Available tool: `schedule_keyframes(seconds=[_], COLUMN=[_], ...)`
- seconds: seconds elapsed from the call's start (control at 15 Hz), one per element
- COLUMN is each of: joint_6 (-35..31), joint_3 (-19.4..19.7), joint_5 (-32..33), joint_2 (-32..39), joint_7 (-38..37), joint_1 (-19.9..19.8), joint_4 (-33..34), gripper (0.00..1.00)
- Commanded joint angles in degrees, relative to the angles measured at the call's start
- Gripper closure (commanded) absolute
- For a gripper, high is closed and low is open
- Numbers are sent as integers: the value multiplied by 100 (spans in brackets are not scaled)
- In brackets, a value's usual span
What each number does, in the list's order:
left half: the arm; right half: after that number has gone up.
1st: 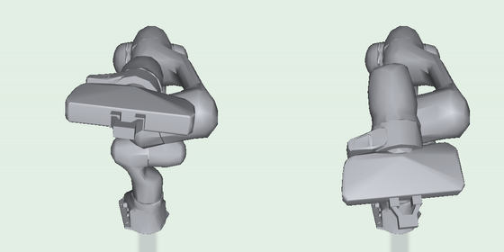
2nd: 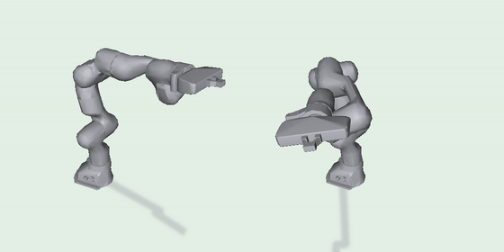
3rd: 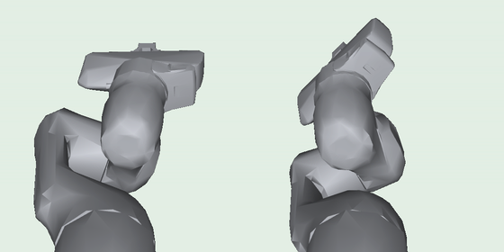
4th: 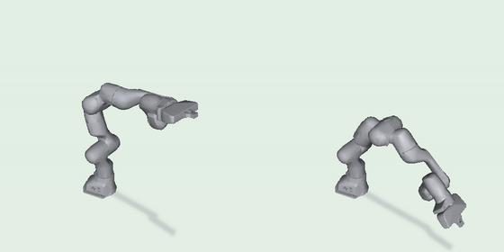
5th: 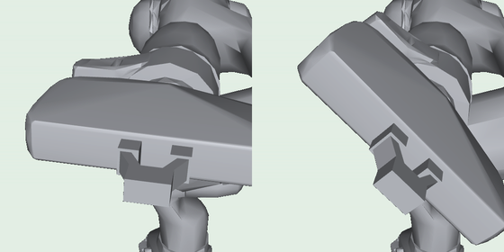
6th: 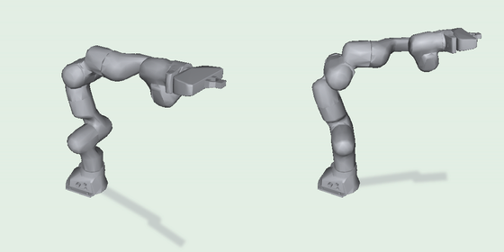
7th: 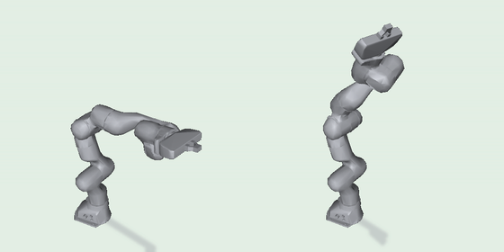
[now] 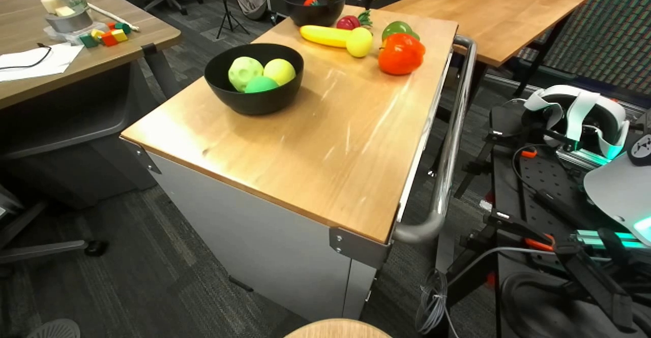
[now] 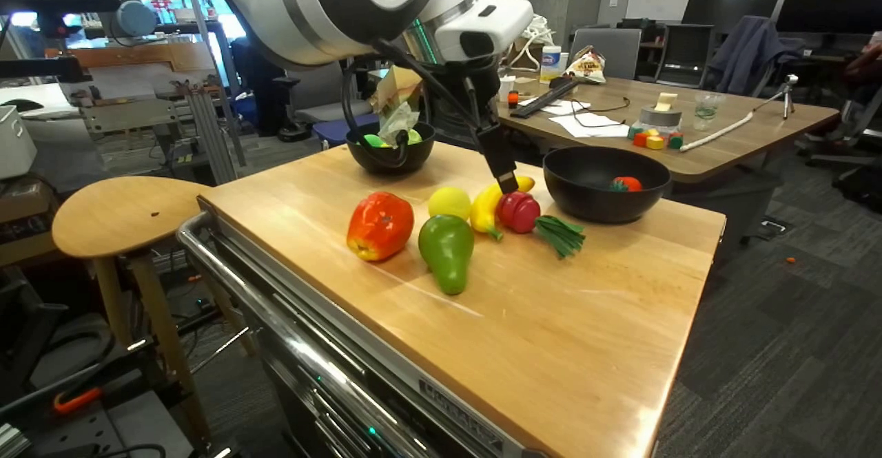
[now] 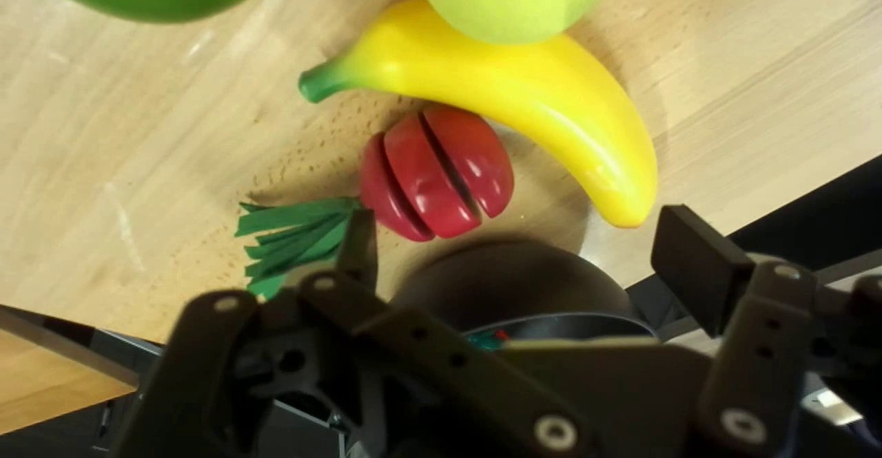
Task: Put the fruits and vegetables in the left bowl then put the remaining fruits and vegetables in the right bowl
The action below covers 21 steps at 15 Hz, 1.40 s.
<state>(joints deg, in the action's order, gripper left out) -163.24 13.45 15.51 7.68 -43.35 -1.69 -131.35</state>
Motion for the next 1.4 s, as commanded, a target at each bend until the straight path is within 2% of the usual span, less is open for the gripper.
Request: schedule_keyframes(seconds=[0.0, 0.27, 0.67, 1.07, 1.33], joint_6=[385, 821, 1101, 1547, 1540], joint_3=[-20, -35, 98, 111, 53], joint_5=[46, -14, 47, -52, -186], joint_2=[117, 586, 946, 1359, 1452], joint_7=[27, -5, -72, 58, 288], joint_1=[38, 47, 160, 74, 2], joint_4=[184, 618, 1094, 1516, 1575], gripper=[0, 0, 0, 0, 0])
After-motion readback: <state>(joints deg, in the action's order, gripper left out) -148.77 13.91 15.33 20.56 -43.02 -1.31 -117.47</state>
